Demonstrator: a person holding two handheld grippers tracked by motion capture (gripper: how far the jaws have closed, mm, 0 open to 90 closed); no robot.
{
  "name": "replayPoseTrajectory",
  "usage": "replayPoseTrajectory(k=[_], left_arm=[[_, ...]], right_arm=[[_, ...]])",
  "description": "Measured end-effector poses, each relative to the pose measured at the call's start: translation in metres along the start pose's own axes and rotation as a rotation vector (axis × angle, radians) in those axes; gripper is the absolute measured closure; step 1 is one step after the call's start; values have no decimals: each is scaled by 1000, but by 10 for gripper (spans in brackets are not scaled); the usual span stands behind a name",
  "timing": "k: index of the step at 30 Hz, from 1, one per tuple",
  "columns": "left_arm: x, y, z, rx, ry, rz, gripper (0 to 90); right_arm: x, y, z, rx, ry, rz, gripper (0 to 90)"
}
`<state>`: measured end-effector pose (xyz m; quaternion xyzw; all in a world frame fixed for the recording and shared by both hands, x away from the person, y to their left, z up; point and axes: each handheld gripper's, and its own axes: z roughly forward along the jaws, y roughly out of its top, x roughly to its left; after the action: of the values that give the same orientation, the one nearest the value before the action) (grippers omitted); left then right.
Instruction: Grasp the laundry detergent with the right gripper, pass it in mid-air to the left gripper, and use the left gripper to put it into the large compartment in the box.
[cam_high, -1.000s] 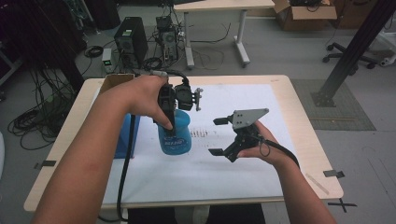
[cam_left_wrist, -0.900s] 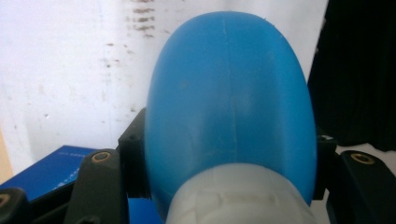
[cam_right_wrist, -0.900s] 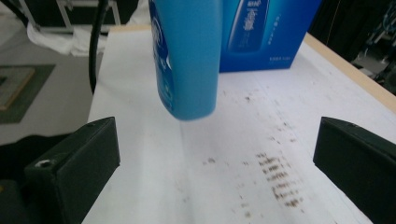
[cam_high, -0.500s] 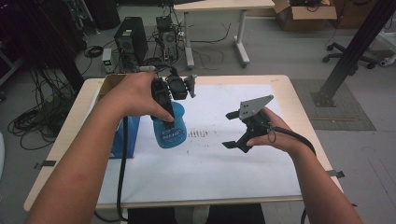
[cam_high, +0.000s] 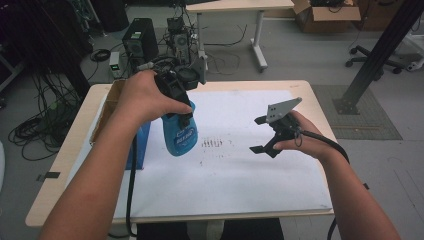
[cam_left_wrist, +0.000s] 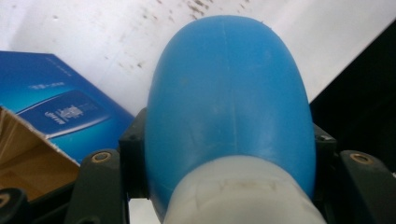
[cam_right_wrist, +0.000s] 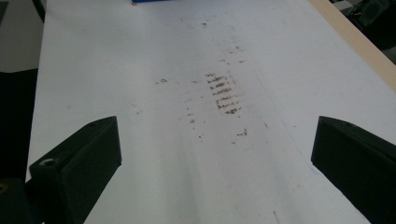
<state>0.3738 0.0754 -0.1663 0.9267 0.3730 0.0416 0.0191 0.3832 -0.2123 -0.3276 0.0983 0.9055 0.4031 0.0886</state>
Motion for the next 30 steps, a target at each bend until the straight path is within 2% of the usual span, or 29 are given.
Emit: replayPoseTrajectory(k=[3, 6, 11, 13, 19, 22, 25, 30], left_arm=[[4, 0, -5, -17, 16, -33, 384], [10, -1, -11, -27, 10, -68, 385], [25, -5, -25, -60, 12, -149, 384], [36, -10, -33, -69, 5, -205, 384], [61, -23, -50, -83, 26, -329, 384], [72, -31, -59, -95, 25, -376, 384], [82, -39, -68, -106, 30, -425, 384], [95, -51, -81, -96, 51, -479, 384]], right_arm=[[-2, -1, -1, 14, -2, -2, 17], [-3, -2, -2, 27, -18, 1, 19], [-5, -2, -5, 37, -16, -11, 20], [-6, -2, -6, 39, -18, -15, 19], [-11, -2, -5, 71, -10, -30, 20], [-14, -1, -4, 83, -5, -33, 20], [-16, 2, -4, 110, -1, -61, 20], [-18, 7, -6, 137, 8, -69, 22]])
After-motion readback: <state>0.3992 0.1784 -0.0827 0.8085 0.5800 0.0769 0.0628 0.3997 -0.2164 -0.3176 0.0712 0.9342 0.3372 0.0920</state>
